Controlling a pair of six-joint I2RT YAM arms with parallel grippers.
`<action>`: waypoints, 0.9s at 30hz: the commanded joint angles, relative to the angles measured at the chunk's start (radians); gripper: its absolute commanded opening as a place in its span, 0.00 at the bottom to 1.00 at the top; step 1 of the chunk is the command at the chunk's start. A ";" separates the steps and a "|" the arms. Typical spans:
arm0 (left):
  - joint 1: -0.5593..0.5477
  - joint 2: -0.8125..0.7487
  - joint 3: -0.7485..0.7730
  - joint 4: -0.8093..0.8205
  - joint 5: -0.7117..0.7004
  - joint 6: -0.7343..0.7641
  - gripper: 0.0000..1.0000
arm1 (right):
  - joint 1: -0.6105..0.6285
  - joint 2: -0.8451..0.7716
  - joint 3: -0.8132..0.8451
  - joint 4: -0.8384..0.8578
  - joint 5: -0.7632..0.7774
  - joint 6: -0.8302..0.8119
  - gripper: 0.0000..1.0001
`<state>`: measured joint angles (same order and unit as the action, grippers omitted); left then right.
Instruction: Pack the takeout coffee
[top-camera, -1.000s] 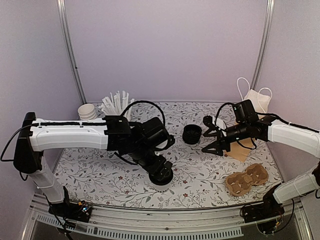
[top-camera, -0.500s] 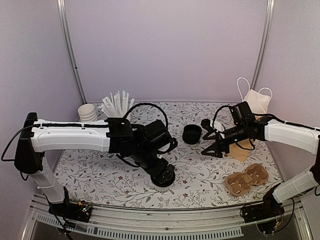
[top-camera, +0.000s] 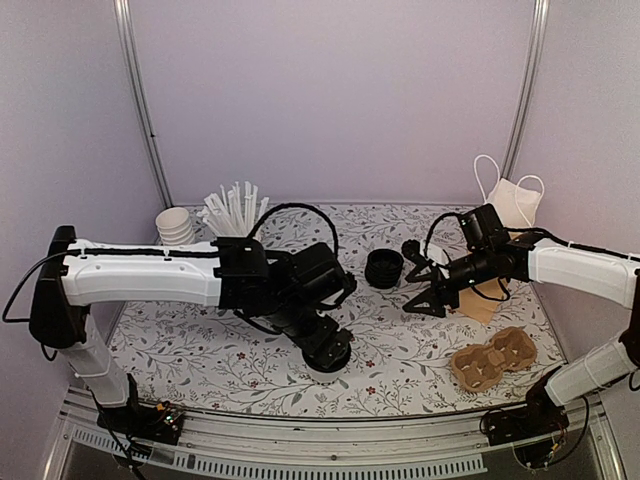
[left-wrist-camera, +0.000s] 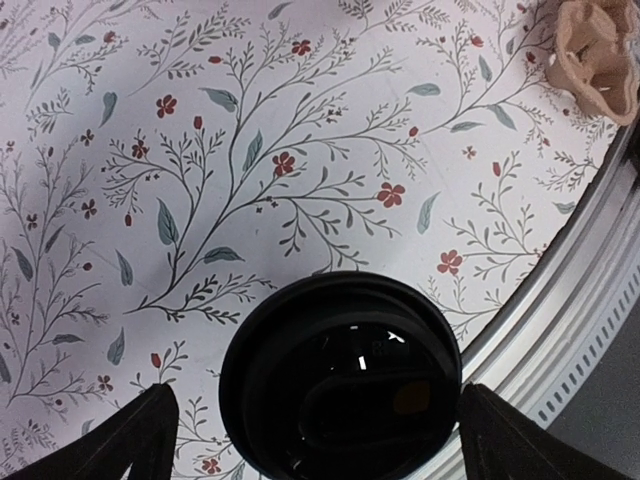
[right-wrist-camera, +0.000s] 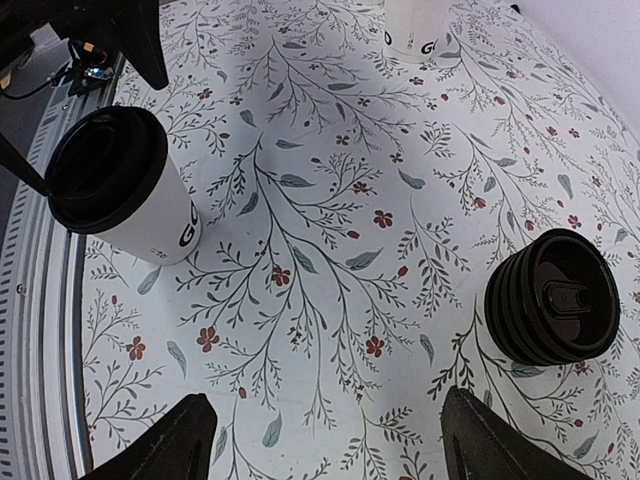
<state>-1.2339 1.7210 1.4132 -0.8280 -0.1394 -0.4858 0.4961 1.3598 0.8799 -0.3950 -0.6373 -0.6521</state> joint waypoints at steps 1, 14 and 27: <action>-0.025 -0.003 0.023 -0.005 -0.027 0.018 1.00 | -0.002 0.017 0.031 -0.011 -0.002 -0.012 0.81; -0.042 -0.006 -0.008 0.037 -0.001 0.024 0.98 | -0.002 0.027 0.033 -0.015 0.001 -0.014 0.81; -0.042 0.004 0.014 -0.039 -0.052 0.005 0.97 | 0.004 0.036 0.036 -0.018 0.005 -0.018 0.81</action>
<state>-1.2678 1.7210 1.4132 -0.8452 -0.1932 -0.4744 0.4965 1.3853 0.8909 -0.4015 -0.6369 -0.6563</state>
